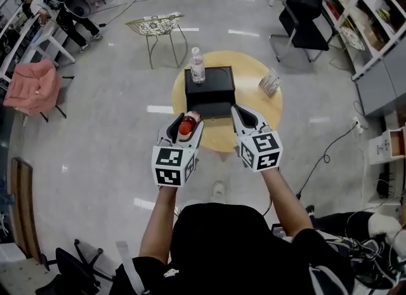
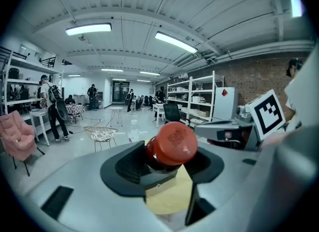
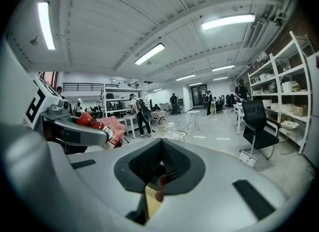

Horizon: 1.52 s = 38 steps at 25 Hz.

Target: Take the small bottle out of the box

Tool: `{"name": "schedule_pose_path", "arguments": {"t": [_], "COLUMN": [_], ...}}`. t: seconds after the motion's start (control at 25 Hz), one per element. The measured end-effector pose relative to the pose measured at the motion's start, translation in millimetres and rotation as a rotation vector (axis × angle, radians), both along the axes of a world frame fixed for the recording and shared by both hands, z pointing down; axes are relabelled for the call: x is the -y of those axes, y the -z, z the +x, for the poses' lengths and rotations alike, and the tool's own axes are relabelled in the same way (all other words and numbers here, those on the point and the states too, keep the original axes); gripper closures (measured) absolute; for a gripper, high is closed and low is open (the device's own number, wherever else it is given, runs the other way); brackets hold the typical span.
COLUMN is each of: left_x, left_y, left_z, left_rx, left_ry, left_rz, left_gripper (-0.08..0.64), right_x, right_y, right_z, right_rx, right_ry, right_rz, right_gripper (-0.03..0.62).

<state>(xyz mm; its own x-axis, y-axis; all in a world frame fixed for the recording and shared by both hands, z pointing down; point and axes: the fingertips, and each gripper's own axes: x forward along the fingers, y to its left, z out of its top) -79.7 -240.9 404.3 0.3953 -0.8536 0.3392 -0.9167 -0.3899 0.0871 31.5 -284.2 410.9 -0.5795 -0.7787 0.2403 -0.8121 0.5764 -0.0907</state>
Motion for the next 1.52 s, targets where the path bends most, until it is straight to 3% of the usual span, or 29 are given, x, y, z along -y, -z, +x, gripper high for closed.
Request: {"name": "schedule_pose_path", "arguments": {"t": [0.96,1.52], "left_x": [-124,-204], "left_y": [59,67], "left_z": [-56,-58], "left_rx": [-0.063,-0.089], "left_ry": [-0.075,-0.110], "left_rz": [0.122,0.167], "left_gripper": [0.327,0.327], "right_x": [-130,-213], "right_y": [54,55], "right_z": [-43,-43], "right_rx": [-0.019,-0.021], "right_ry": [-0.126,-0.174], "right_rz": [0.091,0.105], "right_gripper": [0.591,0.591]}}
